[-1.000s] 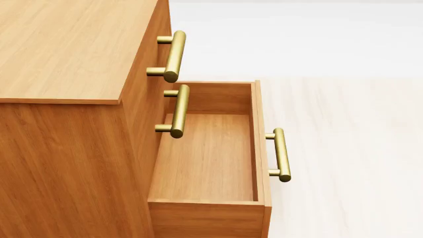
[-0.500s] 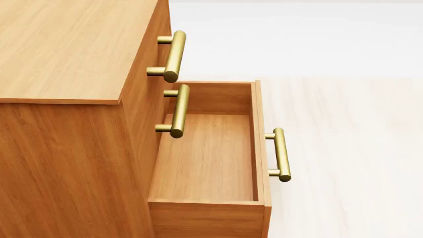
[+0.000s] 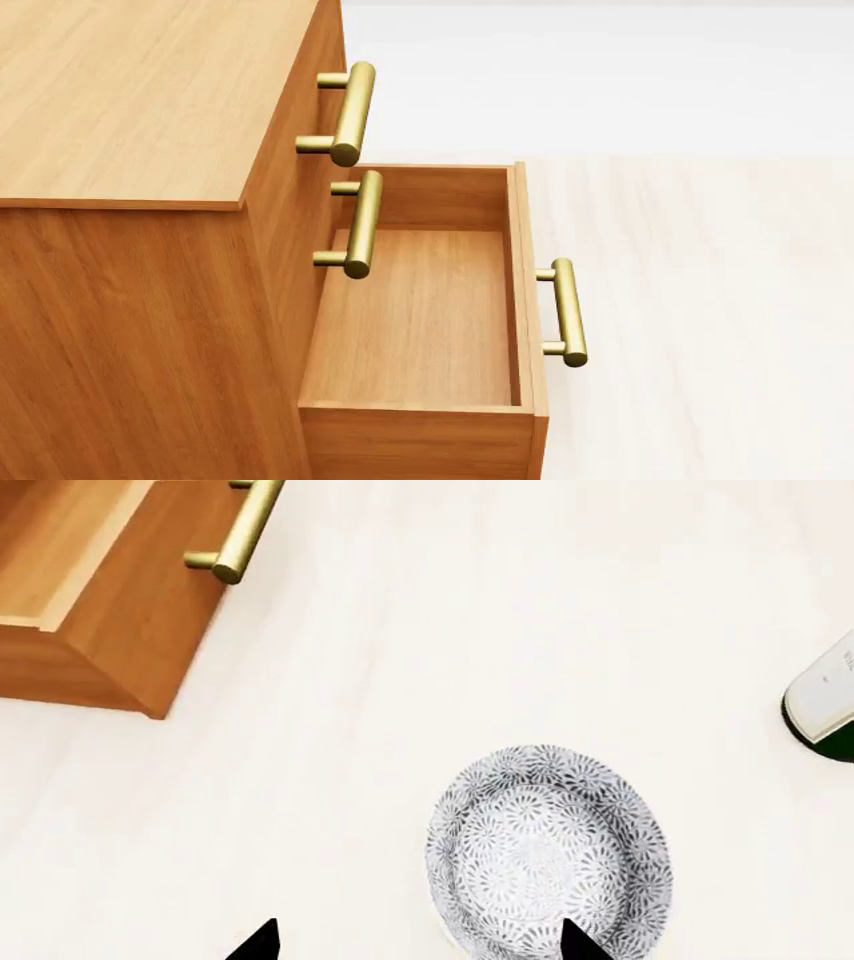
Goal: Put the bowl on top of the cabinet.
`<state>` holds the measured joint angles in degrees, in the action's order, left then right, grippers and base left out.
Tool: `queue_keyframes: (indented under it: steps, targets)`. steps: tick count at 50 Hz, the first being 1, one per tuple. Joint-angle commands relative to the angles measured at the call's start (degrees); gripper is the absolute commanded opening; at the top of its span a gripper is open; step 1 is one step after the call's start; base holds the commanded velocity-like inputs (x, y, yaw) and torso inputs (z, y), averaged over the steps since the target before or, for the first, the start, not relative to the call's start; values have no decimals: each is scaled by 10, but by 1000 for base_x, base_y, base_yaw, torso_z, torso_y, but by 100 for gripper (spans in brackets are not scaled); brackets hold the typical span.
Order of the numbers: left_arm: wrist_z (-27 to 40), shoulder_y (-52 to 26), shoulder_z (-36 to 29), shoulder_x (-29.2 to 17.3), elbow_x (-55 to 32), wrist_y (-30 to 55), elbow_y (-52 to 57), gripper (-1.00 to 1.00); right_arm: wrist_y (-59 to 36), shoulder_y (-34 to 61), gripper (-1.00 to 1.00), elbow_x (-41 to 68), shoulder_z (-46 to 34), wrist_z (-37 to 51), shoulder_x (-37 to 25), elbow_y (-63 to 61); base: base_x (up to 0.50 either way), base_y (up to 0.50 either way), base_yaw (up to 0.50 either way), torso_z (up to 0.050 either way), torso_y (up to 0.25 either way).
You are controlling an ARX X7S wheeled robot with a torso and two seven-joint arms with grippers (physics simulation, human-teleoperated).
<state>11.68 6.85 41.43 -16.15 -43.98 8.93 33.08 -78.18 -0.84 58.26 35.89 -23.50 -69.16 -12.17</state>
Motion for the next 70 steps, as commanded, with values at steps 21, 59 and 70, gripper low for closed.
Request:
queue_keyframes:
  steps: [21, 59, 70]
  targets:
    - [2, 3, -1, -3, -2, -4, -5, 100, 37, 224, 100, -8, -298, 30, -4, 72, 0, 0, 0, 0, 0]
    - [3, 6, -5, -5, 0, -10, -7, 100, 31, 308, 100, -50, -388, 54, 97, 220, 0, 0, 0, 0, 0]
    - [5, 7, -5, -6, -2, -11, -6, 100, 45, 296, 100, -55, -389, 61, 113, 241, 0, 0, 0, 0, 0]
